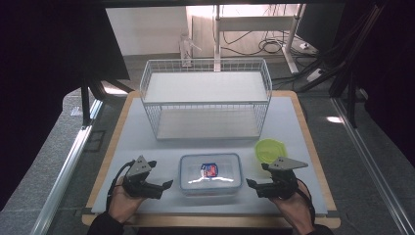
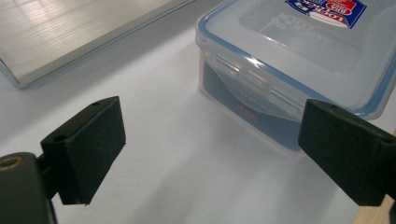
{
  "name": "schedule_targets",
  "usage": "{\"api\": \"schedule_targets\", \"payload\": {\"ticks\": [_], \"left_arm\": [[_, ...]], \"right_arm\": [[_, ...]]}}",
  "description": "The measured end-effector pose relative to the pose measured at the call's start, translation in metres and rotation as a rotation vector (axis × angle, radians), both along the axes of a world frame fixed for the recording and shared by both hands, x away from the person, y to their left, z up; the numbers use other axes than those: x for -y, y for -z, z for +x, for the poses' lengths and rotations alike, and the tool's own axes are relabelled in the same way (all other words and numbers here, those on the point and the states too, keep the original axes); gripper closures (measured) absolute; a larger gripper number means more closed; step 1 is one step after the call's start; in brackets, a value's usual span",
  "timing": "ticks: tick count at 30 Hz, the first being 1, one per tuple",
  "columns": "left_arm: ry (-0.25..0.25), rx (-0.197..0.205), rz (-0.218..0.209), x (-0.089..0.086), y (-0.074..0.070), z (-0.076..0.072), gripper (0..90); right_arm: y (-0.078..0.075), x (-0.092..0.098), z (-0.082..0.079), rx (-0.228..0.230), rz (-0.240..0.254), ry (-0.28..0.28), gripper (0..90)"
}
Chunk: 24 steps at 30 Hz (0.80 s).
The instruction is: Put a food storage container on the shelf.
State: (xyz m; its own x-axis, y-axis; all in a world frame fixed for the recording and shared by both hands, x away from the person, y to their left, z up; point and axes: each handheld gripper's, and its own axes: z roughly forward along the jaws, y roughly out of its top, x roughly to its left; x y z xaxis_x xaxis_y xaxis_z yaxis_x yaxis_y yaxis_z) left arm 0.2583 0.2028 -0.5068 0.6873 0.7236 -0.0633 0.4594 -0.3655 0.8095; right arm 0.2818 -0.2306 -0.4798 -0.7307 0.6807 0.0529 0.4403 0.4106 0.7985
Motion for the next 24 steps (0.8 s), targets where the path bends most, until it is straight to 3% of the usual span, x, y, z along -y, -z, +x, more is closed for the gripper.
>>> {"api": "schedule_targets", "payload": {"ticks": [7,11,15,16,18,23,24], "left_arm": [[0.043,-0.042,-0.052,0.006,-0.003,0.003,6.8],[0.072,-0.092,-0.087,0.012,-0.002,0.01,6.0],[0.095,-0.147,-0.11,0.019,0.001,0.02,4.0],[0.104,-0.166,-0.107,0.022,0.003,0.023,3.2],[0.11,-0.179,-0.119,0.022,0.004,0.025,2.5],[0.168,-0.256,-0.183,0.03,0.011,0.037,0.3],[0.168,-0.256,-0.183,0.03,0.011,0.037,0.3]], "right_arm": [[-0.005,-0.006,0.0,-0.009,0.013,-0.008,18.3],[-0.007,-0.009,0.002,-0.035,0.035,-0.012,16.2],[-0.008,-0.016,0.009,-0.114,0.064,-0.004,8.1],[-0.006,-0.021,0.013,-0.156,0.064,-0.021,7.0],[-0.005,-0.024,0.015,-0.171,0.061,-0.026,7.0],[0.009,-0.04,0.031,-0.294,0.063,-0.067,8.3],[0.009,-0.04,0.031,-0.294,0.063,-0.067,8.3]]}}
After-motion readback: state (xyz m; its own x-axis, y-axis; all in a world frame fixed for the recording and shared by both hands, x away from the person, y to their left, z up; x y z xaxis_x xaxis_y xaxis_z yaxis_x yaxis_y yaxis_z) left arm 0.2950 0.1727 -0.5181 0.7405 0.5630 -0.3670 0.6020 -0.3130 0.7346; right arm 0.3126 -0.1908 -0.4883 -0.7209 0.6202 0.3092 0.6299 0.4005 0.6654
